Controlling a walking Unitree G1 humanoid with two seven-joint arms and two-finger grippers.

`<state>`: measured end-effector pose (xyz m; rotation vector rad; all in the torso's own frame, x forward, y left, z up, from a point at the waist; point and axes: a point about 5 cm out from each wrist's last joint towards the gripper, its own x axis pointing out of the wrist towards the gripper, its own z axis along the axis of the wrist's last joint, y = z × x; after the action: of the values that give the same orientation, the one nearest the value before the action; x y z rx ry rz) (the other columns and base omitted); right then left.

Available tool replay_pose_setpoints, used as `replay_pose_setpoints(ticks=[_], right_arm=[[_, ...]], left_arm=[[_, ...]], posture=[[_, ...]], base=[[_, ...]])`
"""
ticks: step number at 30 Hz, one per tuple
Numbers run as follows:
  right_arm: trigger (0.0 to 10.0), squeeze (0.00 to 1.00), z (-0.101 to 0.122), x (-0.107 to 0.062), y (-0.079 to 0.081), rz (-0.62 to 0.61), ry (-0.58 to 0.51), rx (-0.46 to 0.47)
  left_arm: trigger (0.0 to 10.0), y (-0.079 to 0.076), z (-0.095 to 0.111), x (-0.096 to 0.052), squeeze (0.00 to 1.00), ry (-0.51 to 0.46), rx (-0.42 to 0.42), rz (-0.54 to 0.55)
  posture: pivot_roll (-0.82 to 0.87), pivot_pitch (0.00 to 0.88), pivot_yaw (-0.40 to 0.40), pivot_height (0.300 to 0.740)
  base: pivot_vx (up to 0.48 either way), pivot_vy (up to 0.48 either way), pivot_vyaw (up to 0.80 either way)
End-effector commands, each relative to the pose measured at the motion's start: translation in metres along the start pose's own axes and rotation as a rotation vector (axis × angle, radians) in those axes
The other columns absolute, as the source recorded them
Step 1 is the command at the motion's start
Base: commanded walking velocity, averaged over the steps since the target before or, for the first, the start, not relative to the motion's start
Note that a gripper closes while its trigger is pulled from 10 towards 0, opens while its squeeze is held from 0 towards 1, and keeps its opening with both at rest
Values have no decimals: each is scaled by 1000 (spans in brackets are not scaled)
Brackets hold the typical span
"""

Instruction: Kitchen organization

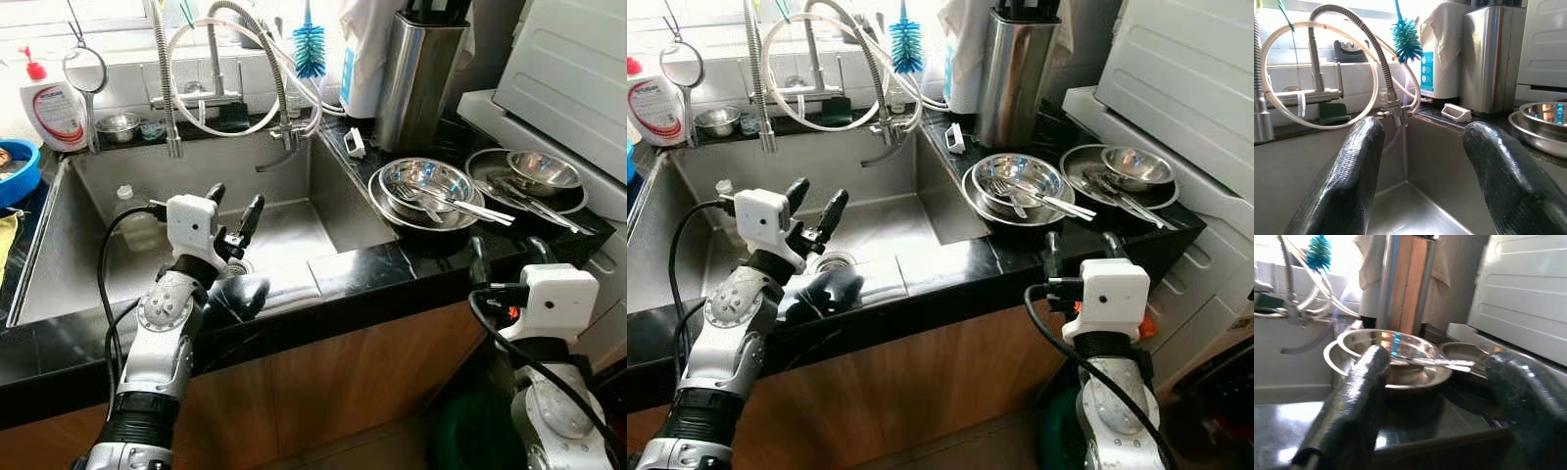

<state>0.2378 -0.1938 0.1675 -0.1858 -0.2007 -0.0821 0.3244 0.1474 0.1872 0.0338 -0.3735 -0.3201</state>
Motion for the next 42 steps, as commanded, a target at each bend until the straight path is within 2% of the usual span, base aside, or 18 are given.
replay_pose_setpoints(ticks=[1,6,11,15,16,19,21,23,27,33,42], right_arm=[[10000,1000,-1,3,-1,28,7,36],[10000,1000,2,11,-3,46,-7,78],[10000,1000,0,25,-5,112,-4,76],[10000,1000,-1,33,-11,94,4,56],[10000,0,-6,37,-11,102,37,32],[10000,0,-11,40,-11,110,62,17],[10000,0,-15,44,-10,129,72,56],[10000,0,-14,45,-2,206,75,86],[10000,0,-14,46,5,265,75,88],[10000,0,-4,49,14,329,22,111],[10000,0,11,51,15,345,-35,101]], left_arm=[[10000,-6,3,5,0,-15,2,-16],[10000,-10,4,6,0,-17,-7,-29],[10000,-11,5,11,0,-21,-12,-30],[10000,-13,6,13,0,-24,-18,-30],[10000,-13,6,13,0,-24,-19,-31],[10000,-13,5,14,0,-22,-19,-32],[10000,-15,5,14,0,-22,-17,-36],[10000,-15,7,15,0,-28,-13,-40],[10000,-13,8,16,0,-31,-11,-34],[10000,-10,12,17,0,-49,-20,-13],[10000,-10,16,19,0,-60,-39,-4]], posture=[[-23,0,-29,740],[-24,0,-30,740],[-24,0,-27,740],[-15,0,-30,740],[-14,0,-29,740],[-14,0,-27,740],[-9,0,-27,740],[-8,0,-26,740],[-6,0,-27,740],[-5,0,-26,740],[-9,0,-26,740]], base=[[0,0,0],[0,0,0],[0,0,0],[0,0,0],[0,0,0],[0,0,0],[0,0,0],[0,0,0],[0,0,0],[0,0,0],[0,0,0]])
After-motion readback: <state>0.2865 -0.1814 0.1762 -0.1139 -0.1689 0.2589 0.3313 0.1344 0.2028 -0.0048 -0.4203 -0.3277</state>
